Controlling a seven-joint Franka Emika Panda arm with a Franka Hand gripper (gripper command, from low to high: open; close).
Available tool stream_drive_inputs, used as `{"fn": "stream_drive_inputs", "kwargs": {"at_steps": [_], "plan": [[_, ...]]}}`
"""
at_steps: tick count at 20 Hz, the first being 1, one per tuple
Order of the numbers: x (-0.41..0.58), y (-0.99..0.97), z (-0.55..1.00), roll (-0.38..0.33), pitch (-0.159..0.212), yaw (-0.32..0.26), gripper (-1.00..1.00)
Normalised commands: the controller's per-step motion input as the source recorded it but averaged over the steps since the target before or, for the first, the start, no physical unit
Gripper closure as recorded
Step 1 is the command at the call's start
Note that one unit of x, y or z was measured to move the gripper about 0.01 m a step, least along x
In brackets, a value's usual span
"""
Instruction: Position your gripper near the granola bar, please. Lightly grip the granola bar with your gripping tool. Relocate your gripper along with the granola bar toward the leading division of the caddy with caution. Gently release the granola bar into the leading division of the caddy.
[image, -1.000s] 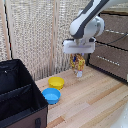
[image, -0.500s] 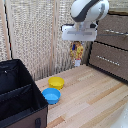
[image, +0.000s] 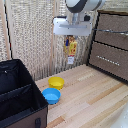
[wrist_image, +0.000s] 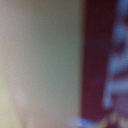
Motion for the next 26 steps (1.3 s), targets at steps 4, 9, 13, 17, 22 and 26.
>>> {"fn": "stream_drive_inputs", "kwargs": {"at_steps": [4,9,13,17,22,26], "plan": [[-0.010,0.41,0.53,0.000,-0.050,-0.248,1.00],[-0.046,0.34,0.50,0.000,-0.034,-0.260,1.00],[-0.106,0.39,0.34,0.000,0.000,-0.213,1.00],[-0.116,0.46,0.13,-0.003,0.056,-0.179,1.00],[0.171,0.52,0.03,-0.035,0.335,-0.011,1.00],[0.269,0.48,0.23,0.029,0.239,-0.056,1.00]]}}
